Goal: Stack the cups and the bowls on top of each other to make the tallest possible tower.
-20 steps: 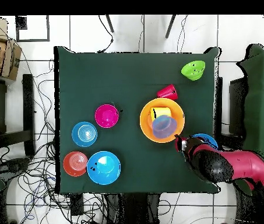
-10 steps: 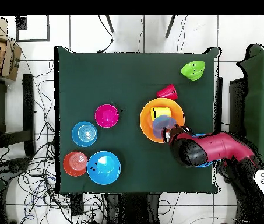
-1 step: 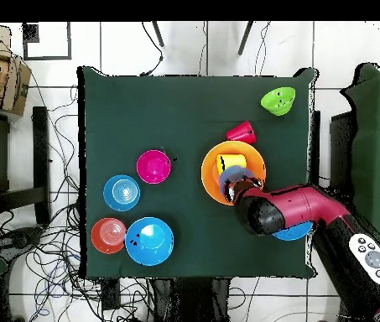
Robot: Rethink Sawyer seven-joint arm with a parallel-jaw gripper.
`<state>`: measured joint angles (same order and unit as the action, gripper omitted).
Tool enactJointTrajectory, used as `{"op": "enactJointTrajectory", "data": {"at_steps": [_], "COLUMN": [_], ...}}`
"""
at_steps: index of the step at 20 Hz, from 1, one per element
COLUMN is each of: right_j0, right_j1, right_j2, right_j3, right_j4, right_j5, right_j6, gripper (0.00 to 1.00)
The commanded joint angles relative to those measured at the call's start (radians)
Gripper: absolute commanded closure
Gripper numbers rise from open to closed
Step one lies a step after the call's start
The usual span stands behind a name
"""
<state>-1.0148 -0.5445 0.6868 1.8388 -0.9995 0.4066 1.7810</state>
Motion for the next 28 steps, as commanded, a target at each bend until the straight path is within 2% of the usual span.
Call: {"op": "enactJointTrajectory", "data": {"at_steps": [1, 8, 11, 14, 18, 21, 28], "right_j0": [0.048, 0.046, 0.023, -0.039, -0.121, -0.165, -0.193], "right_j1": [0.007, 0.000, -0.020, -0.107, -0.279, -0.333, -0.315], "right_j2": [-0.077, -0.078, -0.054, 0.004, 0.094, 0.145, 0.170], "right_j3": [-0.068, -0.060, -0.040, 0.034, 0.147, 0.185, 0.181], "right_j4": [-0.058, -0.046, -0.023, 0.066, 0.224, 0.285, 0.268], "right_j5": [-0.027, -0.032, -0.008, 0.051, 0.159, 0.197, 0.198], "right_j6": [0.004, -0.013, -0.053, -0.108, -0.194, -0.243, -0.247], "gripper": [0.00, 0.00, 0.00, 0.00, 0.00, 0.00, 0.00]}}
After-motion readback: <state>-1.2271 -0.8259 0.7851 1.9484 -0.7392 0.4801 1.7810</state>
